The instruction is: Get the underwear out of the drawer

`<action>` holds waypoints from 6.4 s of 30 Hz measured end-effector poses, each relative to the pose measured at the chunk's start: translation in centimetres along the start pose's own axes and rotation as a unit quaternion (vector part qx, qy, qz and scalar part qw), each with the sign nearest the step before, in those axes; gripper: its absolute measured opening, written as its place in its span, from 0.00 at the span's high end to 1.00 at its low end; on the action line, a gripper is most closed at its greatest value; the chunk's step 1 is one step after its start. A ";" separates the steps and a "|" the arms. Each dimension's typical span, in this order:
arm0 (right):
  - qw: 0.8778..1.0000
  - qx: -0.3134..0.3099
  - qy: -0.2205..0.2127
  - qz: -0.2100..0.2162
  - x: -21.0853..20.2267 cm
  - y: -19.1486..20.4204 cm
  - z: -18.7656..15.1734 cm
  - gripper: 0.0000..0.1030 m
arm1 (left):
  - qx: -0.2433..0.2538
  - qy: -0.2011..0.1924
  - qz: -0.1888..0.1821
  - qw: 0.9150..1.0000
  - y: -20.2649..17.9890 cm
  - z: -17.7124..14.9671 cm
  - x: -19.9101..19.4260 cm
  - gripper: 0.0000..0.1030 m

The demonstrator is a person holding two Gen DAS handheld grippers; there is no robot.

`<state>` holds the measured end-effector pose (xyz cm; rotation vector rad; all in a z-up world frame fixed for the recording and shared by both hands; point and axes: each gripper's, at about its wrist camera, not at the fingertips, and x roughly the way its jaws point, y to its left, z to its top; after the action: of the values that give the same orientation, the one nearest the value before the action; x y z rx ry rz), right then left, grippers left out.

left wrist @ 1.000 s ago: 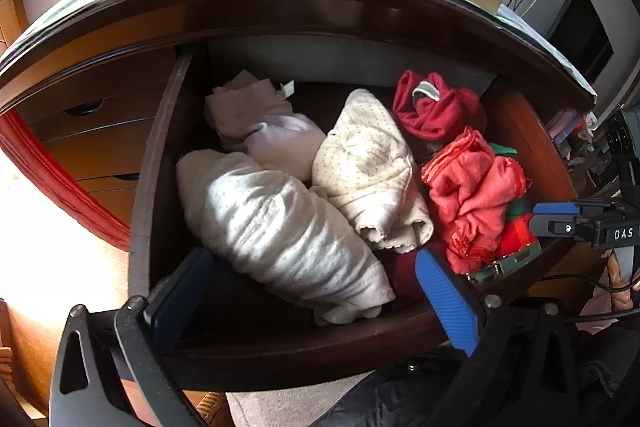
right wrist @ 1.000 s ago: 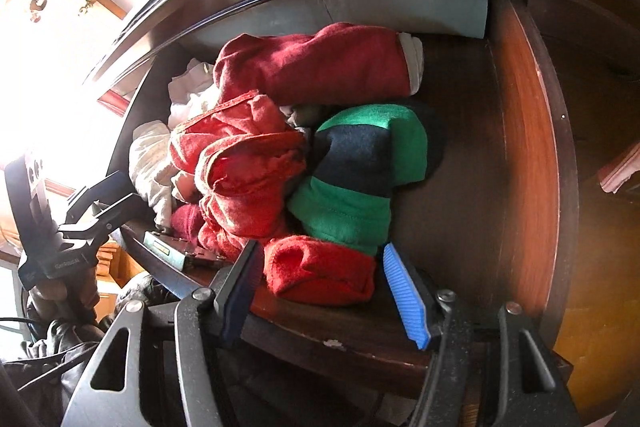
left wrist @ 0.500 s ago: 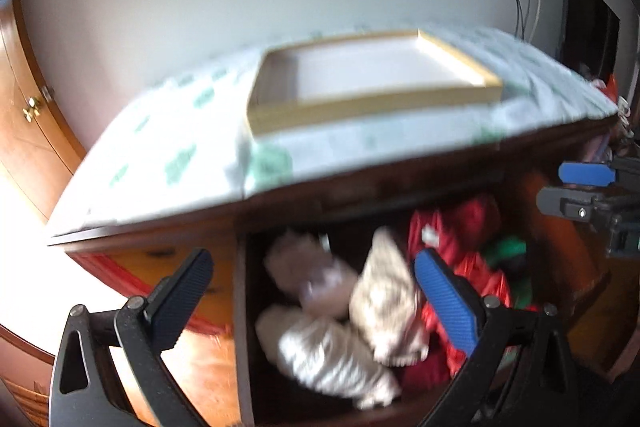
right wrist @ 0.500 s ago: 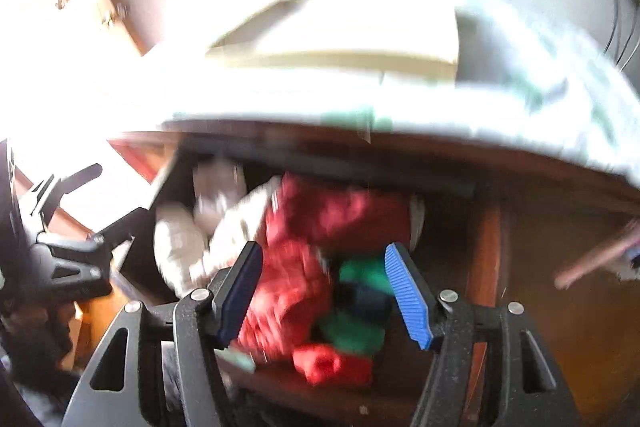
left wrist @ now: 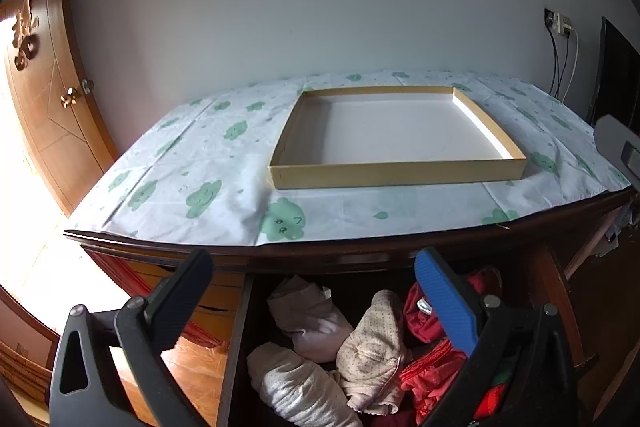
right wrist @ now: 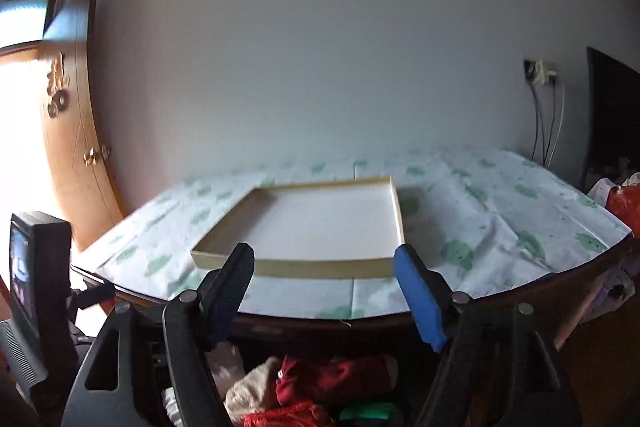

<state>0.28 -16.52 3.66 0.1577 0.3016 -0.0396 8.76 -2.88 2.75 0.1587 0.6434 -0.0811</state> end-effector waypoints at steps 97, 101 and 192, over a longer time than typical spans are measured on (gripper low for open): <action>0.985 -0.013 0.170 0.011 3.4 -7.5 -8.3 0.73 | 0.055 0.237 -0.191 0.951 -11.4 -4.9 15.8 0.23; 0.985 -0.008 0.172 0.008 3.6 -7.8 -8.9 0.73 | 0.037 0.250 -0.225 0.941 -11.3 -6.0 16.0 0.37; 0.991 -0.005 0.106 0.078 3.4 -3.9 -3.7 0.73 | -0.102 0.227 -0.088 0.965 3.8 -8.0 17.3 0.62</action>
<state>2.24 -19.79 -1.40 0.1750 0.5004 0.1351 18.30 1.82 -13.51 -0.0846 1.1182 -0.1501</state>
